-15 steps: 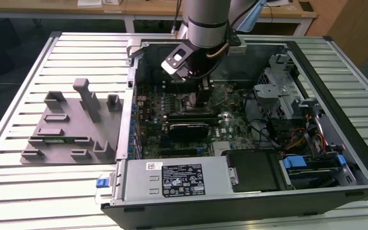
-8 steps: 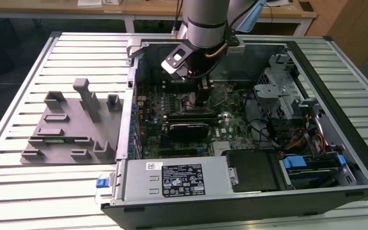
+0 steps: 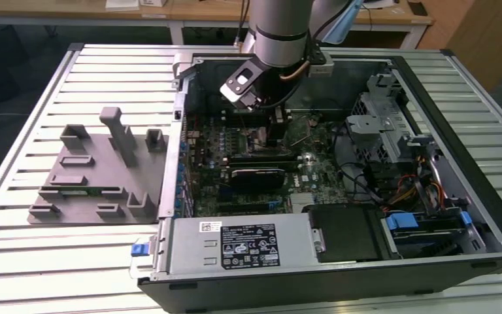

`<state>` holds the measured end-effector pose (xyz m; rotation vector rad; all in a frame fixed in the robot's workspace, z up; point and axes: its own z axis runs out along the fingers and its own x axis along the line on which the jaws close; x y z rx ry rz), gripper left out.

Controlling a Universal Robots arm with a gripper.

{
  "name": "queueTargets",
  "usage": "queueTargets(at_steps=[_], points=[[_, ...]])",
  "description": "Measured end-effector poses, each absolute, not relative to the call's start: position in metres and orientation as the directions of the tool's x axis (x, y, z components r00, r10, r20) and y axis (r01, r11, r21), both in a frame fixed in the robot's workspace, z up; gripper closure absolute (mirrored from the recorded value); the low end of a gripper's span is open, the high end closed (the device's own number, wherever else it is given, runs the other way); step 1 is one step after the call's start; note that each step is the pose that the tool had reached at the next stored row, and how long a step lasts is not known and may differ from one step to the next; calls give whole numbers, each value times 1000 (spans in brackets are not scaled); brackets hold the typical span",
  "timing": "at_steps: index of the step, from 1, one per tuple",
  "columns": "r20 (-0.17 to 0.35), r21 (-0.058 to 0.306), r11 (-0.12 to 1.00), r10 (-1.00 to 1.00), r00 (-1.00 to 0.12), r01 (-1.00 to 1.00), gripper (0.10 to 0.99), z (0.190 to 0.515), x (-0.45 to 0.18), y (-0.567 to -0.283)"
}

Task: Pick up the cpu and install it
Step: 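Place the cpu into insertion slot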

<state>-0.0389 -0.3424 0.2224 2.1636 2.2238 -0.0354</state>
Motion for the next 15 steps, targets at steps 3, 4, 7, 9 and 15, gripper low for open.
queueTargets(at_steps=[3, 4, 7, 9, 15], points=[[-48, 11, 28, 998, -27, 1000, 545, 221, -39, -342], [-50, 11, 28, 998, -27, 1000, 545, 221, -39, -342], [-51, 11, 28, 998, -27, 1000, 545, 220, -39, -342], [-53, 11, 28, 998, -27, 1000, 545, 219, -39, -342], [-59, 11, 28, 998, -27, 1000, 545, 216, -39, -340]])
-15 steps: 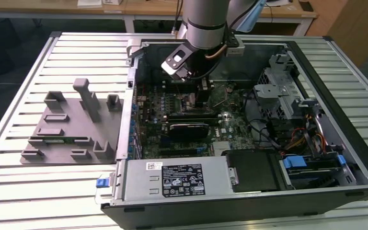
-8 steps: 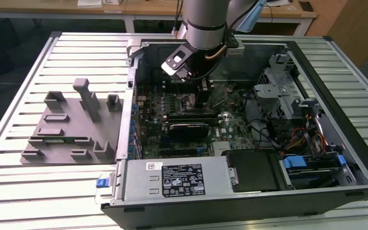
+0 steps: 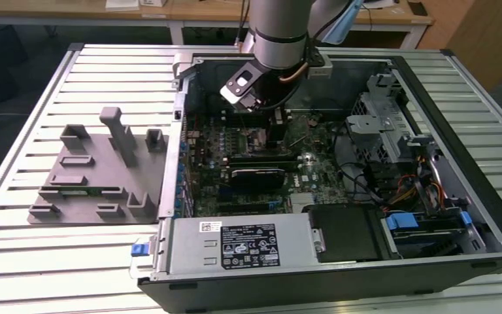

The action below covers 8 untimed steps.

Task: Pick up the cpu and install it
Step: 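Place the cpu into insertion slot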

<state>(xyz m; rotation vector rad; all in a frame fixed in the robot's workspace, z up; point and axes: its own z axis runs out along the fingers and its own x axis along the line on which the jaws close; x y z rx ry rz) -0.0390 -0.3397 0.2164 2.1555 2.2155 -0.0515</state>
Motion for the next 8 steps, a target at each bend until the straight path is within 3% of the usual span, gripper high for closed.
queueTargets(at_steps=[8], points=[[-60, 11, 28, 998, -27, 1000, 545, 212, -39, -334]])
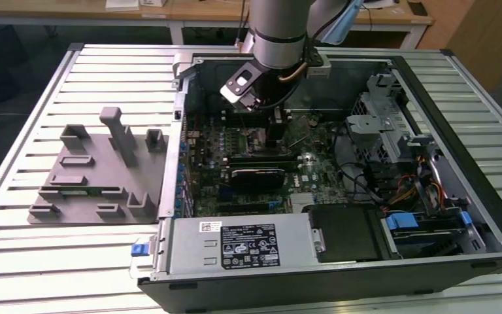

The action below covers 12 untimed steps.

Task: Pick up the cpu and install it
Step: 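Place the cpu into insertion slot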

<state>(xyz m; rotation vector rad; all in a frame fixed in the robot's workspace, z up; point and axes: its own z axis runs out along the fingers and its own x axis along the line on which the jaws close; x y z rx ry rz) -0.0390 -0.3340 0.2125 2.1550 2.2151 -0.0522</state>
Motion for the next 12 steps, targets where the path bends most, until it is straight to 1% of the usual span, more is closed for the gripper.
queueTargets(at_steps=[12], points=[[-65, 11, 28, 998, -27, 1000, 545, 208, -39, -330]])
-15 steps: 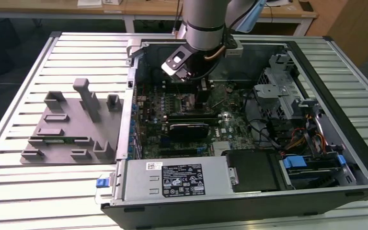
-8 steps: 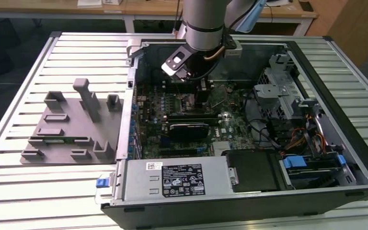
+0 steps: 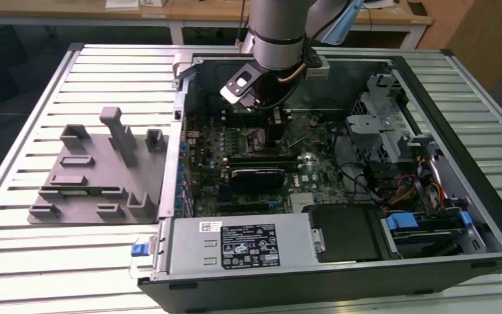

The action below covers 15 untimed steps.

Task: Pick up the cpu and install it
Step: 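Place the cpu into insertion slot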

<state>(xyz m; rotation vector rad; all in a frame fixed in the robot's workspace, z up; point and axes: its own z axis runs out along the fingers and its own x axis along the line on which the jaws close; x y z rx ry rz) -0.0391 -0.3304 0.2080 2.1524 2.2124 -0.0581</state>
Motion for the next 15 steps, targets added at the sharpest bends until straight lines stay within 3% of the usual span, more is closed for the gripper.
queueTargets(at_steps=[15], points=[[-74, 11, 28, 997, -27, 1000, 545, 204, -39, -329]])
